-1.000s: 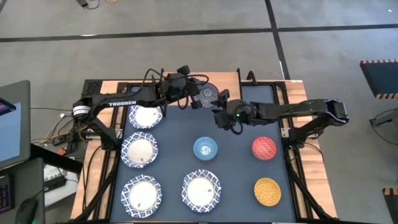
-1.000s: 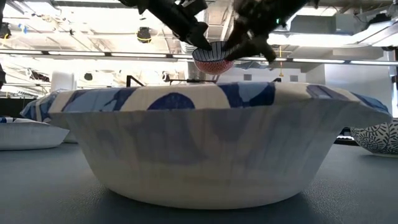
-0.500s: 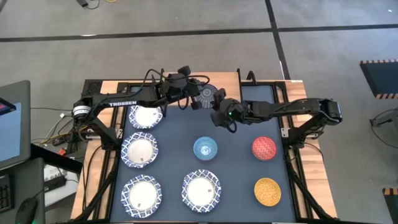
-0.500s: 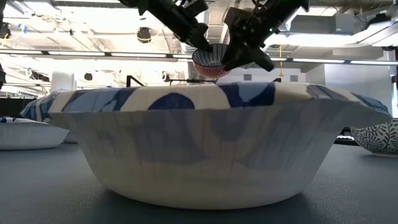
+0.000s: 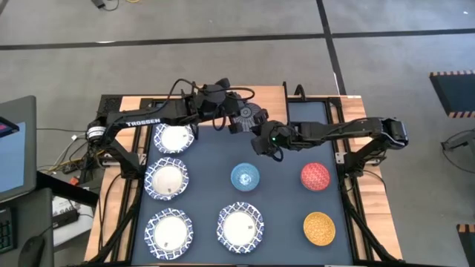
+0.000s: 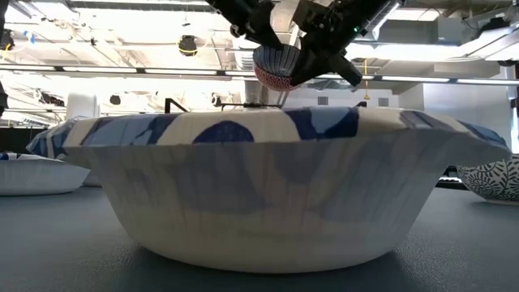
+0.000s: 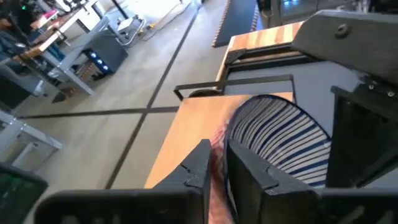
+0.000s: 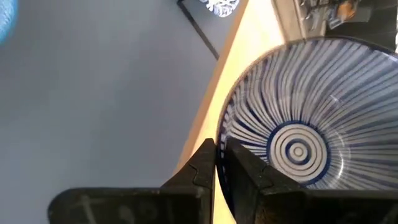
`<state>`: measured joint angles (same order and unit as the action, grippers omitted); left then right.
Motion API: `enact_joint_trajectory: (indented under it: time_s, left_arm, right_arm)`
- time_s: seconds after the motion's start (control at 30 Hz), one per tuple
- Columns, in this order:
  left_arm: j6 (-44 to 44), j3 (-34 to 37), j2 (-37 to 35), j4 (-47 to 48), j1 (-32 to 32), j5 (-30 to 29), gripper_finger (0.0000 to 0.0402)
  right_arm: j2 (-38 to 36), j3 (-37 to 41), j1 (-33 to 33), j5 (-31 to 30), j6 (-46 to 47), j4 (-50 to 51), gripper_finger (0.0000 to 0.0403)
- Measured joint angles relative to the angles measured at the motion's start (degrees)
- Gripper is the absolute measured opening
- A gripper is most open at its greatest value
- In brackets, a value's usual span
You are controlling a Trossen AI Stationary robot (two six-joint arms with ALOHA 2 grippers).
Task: Place and stack bowls onto a shelf
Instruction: Put the dark blue patterned bowl on the shelf
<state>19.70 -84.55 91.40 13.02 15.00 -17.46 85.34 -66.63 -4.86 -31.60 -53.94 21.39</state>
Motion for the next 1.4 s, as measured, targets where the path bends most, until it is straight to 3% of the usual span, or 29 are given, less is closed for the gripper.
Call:
enact_joint_trajectory:
  time_s: [0.1, 0.33, 0.47, 0.6, 0.73, 0.9, 1.03, 1.4]
  left_arm:
    - [-0.89, -0.30, -0.49, -0.47, 0.26, -0.25, 0.0074]
    - [-0.75, -0.09, -0.49, 1.66, 0.98, -3.26, 0.0154]
    - [-1.81, -0.09, -1.53, 7.49, 1.94, -5.79, 0.0181]
    - [-5.15, 1.21, -3.83, 12.93, 3.52, -0.98, 0.0187]
    - [-7.39, 8.63, -6.97, 9.69, 4.80, 5.10, 0.0185]
    - [-8.56, 19.50, -11.92, 1.70, 4.81, 5.10, 0.0184]
    - [-9.82, 25.72, -14.95, -1.94, 3.87, 5.17, 0.0184]
    - [-10.56, 30.12, -17.78, -2.52, 0.92, 1.09, 0.0184]
  right_arm:
    - [0.01, -1.83, -1.03, 1.86, 3.99, 3.22, 0.0044]
    - [-0.02, -5.69, -6.30, 13.01, 11.29, 8.75, 0.0038]
    - [-0.53, -10.05, -12.46, 23.23, 15.07, 11.54, 0.0038]
    - [0.16, -14.43, -19.71, 32.98, 20.56, 15.74, 0.0038]
    - [0.26, -15.60, -25.19, 35.88, 24.14, 17.03, 0.0038]
    - [0.24, -15.61, -27.64, 40.38, 28.05, 19.50, 0.0039]
    - [2.18, -15.66, -25.96, 40.73, 28.30, 19.79, 0.0041]
    - [7.33, -15.79, -24.49, 40.81, 32.31, 21.94, 0.0062]
